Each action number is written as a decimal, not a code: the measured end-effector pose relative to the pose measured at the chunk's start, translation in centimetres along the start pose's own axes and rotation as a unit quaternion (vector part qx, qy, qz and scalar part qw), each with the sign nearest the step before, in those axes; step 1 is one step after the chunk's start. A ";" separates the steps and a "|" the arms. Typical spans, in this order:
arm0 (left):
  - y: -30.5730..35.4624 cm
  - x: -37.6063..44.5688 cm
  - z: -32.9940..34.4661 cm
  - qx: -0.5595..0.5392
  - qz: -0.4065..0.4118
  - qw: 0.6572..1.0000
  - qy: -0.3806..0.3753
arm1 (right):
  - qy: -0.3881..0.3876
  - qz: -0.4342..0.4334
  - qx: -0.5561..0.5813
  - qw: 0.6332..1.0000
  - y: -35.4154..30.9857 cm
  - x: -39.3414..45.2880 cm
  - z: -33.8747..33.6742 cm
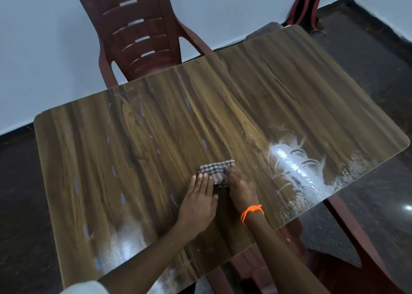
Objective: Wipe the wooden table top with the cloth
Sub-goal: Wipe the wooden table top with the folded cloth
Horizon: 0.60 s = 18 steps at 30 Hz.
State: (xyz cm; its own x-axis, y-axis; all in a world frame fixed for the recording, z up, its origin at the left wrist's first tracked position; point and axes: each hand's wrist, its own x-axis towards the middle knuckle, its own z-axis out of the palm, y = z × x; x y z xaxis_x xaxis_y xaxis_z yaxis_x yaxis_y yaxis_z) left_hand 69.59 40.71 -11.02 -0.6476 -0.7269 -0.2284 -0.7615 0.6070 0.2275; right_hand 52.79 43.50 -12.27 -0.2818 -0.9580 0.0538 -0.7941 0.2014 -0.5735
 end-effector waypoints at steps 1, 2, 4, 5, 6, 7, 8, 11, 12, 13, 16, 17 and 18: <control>0.3 -1.0 0.5 -0.006 0.009 1.000 0.002 | -0.003 -0.013 -0.001 1.000 0.5 -0.8 -0.2; 0.8 -1.7 0.8 -0.009 0.016 1.000 0.000 | -0.006 -0.024 -0.004 1.000 1.0 -1.5 -0.5; 1.9 -1.7 1.0 -0.015 0.020 1.000 -0.005 | -0.014 -0.040 -0.021 0.999 2.1 -1.9 -1.5; 2.4 -1.1 0.9 -0.021 0.018 1.000 -0.006 | -0.014 -0.040 -0.035 0.999 2.6 -1.6 -1.9; 2.7 -0.2 0.6 -0.027 0.016 0.999 -0.003 | -0.011 -0.031 -0.046 0.998 3.0 -0.9 -2.2; 2.9 1.1 0.3 -0.029 0.017 0.999 0.004 | -0.007 -0.014 -0.058 0.998 3.3 0.2 -2.5; 2.9 2.4 -0.1 -0.026 0.018 0.999 0.007 | -0.001 0.006 -0.066 0.998 3.4 1.4 -2.6; 1.6 6.4 -1.4 -0.015 0.002 1.000 0.008 | 0.026 0.038 -0.051 0.998 2.6 5.6 -2.1; 0.8 7.5 -1.9 -0.012 -0.008 1.000 0.014 | 0.031 0.041 -0.036 0.998 2.0 7.0 -1.7; -0.2 8.3 -2.4 -0.006 -0.018 1.000 0.018 | 0.030 0.045 -0.021 0.998 1.3 8.3 -1.1; -3.2 9.3 -3.3 0.012 -0.042 0.999 0.022 | 0.005 0.054 -0.008 0.999 -0.8 11.1 0.6; -4.0 9.1 -3.3 0.012 -0.050 0.998 0.024 | -0.003 0.044 -0.006 0.999 -1.4 11.4 1.2; -4.7 8.5 -3.2 0.008 -0.056 0.998 0.025 | -0.010 0.031 -0.005 0.999 -1.9 11.4 1.6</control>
State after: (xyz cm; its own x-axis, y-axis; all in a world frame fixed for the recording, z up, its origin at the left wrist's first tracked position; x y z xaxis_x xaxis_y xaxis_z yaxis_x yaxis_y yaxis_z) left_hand 67.74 30.64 -11.00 -0.5570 -0.8051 -0.2039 -0.8294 0.5263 0.1874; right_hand 51.99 31.85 -11.86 -0.3205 -0.9472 0.0025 -0.7809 0.2628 -0.5668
